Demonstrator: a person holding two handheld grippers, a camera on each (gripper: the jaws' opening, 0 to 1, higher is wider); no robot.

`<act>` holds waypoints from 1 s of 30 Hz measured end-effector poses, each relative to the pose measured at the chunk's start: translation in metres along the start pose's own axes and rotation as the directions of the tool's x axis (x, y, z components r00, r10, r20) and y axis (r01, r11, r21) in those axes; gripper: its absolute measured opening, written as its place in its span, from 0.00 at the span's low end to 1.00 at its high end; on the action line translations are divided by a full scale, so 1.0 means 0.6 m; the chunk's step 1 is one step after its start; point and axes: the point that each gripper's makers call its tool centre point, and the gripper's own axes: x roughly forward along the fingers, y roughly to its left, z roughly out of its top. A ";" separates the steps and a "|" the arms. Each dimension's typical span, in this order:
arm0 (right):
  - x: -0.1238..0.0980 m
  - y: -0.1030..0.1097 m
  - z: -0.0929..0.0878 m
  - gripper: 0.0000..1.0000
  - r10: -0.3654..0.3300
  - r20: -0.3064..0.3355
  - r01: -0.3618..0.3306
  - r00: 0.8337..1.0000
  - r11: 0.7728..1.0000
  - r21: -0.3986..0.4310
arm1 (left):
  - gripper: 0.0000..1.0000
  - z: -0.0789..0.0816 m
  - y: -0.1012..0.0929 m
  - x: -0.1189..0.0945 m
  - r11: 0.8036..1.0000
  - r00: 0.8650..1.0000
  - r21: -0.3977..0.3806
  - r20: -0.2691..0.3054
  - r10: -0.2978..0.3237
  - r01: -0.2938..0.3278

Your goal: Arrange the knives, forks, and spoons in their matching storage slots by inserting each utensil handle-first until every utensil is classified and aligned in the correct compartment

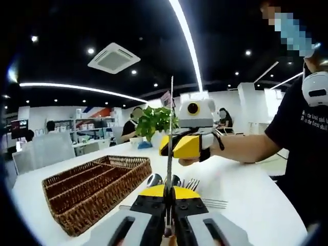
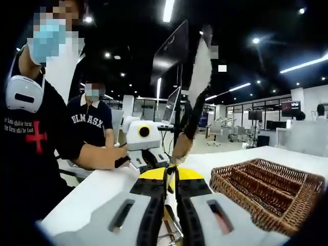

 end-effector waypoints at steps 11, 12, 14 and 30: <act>-0.055 -0.023 0.053 0.10 -0.042 0.143 0.033 0.989 0.997 0.066 | 0.01 0.011 -0.005 -0.032 0.999 0.999 -0.033 0.028 -0.042 0.043; -0.059 -0.024 0.058 0.12 -0.043 0.156 0.032 0.987 0.997 0.067 | 0.01 0.011 -0.007 -0.032 0.998 0.998 -0.036 0.026 -0.049 0.050; -0.065 -0.021 0.064 0.14 -0.031 0.165 0.019 0.986 0.997 0.070 | 0.01 0.006 -0.015 -0.033 0.997 0.997 -0.041 0.011 -0.072 0.072; -0.066 0.029 0.081 0.00 0.122 0.231 -0.139 0.965 0.989 0.056 | 0.04 -0.009 -0.039 -0.030 0.988 0.989 -0.056 -0.019 -0.144 0.143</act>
